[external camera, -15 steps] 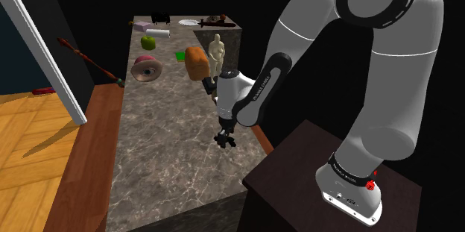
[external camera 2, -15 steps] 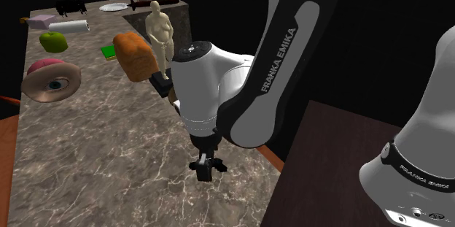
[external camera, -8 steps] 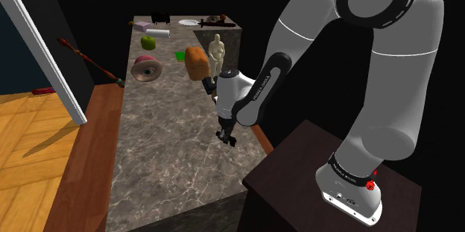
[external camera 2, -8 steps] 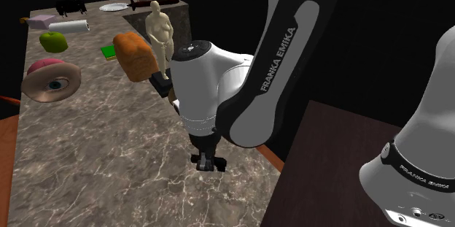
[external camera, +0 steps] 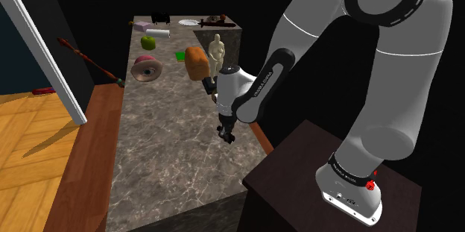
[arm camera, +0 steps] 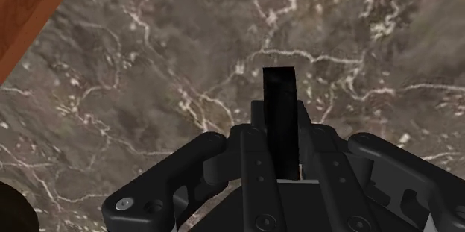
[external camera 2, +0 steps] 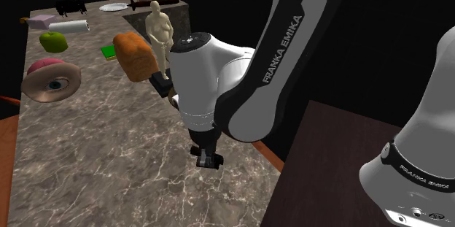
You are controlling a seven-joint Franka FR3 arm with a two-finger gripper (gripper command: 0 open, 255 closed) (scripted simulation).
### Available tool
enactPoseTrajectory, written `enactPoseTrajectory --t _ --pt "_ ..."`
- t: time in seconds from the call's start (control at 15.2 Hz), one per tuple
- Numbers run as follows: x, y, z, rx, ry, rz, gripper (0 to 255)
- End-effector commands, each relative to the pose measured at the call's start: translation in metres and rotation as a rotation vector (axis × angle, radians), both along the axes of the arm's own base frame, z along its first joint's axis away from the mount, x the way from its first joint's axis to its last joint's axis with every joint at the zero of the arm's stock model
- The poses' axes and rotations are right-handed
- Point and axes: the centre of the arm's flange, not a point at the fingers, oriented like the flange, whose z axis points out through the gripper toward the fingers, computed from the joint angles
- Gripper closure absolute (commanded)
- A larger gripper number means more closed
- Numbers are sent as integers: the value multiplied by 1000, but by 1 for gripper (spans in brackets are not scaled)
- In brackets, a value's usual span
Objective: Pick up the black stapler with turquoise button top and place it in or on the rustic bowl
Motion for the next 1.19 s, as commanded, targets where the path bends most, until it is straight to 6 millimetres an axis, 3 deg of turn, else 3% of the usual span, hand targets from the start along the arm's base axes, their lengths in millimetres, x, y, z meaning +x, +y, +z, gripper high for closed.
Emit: enactPoseTrajectory --t 0.0,1.12 --pt "-1 0 11 0 1 0 255" --pt "-1 0 100 0 1 0 255"
